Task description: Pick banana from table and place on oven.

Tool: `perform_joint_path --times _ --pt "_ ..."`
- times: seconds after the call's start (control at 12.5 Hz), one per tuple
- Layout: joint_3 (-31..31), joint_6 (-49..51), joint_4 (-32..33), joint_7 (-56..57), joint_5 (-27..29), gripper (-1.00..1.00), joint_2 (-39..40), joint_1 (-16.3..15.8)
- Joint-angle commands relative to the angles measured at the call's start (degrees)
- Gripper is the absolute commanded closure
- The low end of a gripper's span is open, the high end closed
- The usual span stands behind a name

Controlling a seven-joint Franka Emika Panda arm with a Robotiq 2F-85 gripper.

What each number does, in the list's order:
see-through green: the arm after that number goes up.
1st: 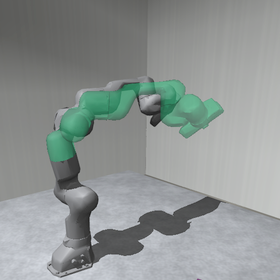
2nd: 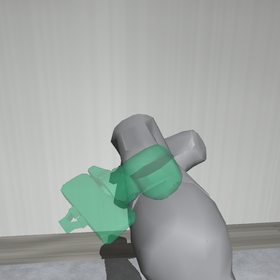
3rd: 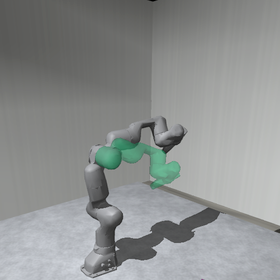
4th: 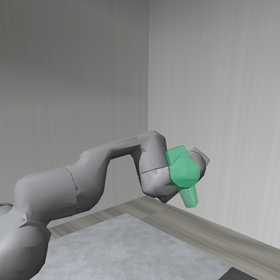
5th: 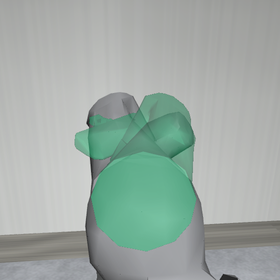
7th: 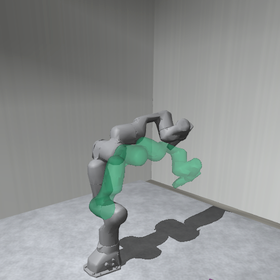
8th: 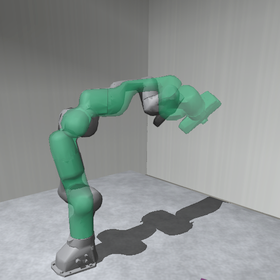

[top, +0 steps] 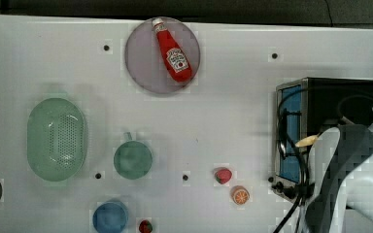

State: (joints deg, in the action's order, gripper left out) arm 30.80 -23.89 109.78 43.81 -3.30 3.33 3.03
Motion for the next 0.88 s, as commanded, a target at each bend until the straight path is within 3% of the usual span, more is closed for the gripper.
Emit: perform_joint_path --times 0.08,0.48,0.88 --pt "-6.9 7.6 -2.0 -16.9 -0.8 -1.0 -7.0 -5.0" --pt "-21.9 12.4 -2.0 -44.3 -0.8 -1.0 -12.3 -5.7" --pt "-26.0 16.7 -2.1 -48.7 -0.4 -1.0 -14.1 -5.7"
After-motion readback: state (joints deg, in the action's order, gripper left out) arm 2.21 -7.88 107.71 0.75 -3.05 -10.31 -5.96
